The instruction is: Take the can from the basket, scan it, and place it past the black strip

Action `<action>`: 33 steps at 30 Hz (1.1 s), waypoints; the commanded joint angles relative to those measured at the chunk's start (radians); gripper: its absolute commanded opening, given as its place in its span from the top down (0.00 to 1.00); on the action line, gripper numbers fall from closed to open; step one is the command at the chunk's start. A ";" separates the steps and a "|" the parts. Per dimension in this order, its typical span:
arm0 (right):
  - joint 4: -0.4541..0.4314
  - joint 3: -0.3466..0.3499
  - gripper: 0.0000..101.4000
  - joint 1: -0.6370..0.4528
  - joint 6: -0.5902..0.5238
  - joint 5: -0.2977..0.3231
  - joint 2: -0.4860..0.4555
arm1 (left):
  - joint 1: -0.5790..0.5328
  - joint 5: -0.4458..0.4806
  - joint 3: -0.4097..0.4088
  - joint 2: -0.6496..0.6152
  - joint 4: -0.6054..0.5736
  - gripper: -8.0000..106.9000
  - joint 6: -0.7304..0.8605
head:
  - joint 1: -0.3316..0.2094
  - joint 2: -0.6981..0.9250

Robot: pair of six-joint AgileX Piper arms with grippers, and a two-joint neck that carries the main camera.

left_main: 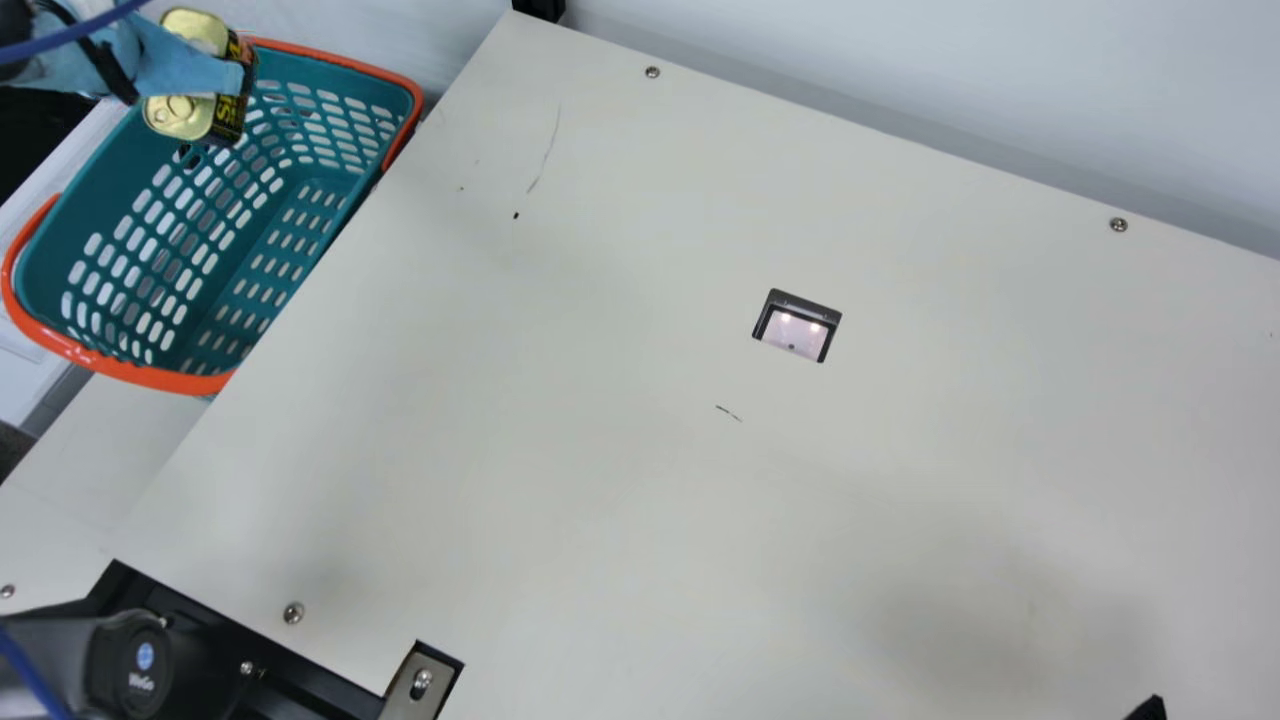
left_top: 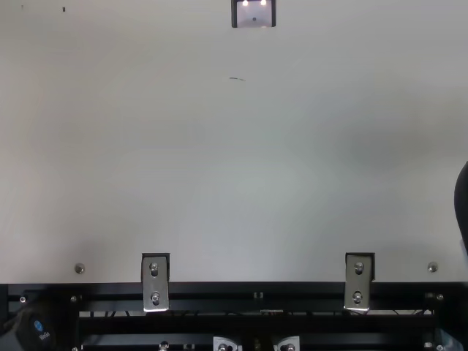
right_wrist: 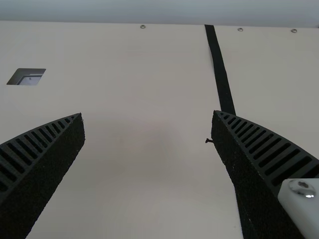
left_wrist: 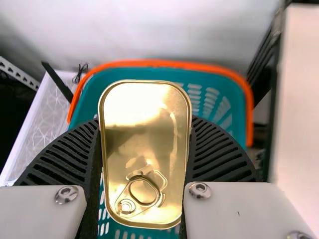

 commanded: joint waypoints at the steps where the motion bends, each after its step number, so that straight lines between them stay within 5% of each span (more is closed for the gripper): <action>1: 0.000 0.000 0.00 0.000 0.000 0.000 0.000 | -0.004 0.045 0.009 -0.109 -0.035 0.84 0.003 | -0.031 0.015; 16: 0.000 0.000 0.00 0.000 0.000 0.000 0.000 | -0.042 0.418 -0.011 -0.404 -0.096 0.84 -0.098 | -0.031 0.015; 33: 0.000 0.000 0.00 0.000 0.000 0.000 0.000 | -0.059 0.455 -0.016 -0.416 -0.067 0.84 -0.148 | -0.031 0.015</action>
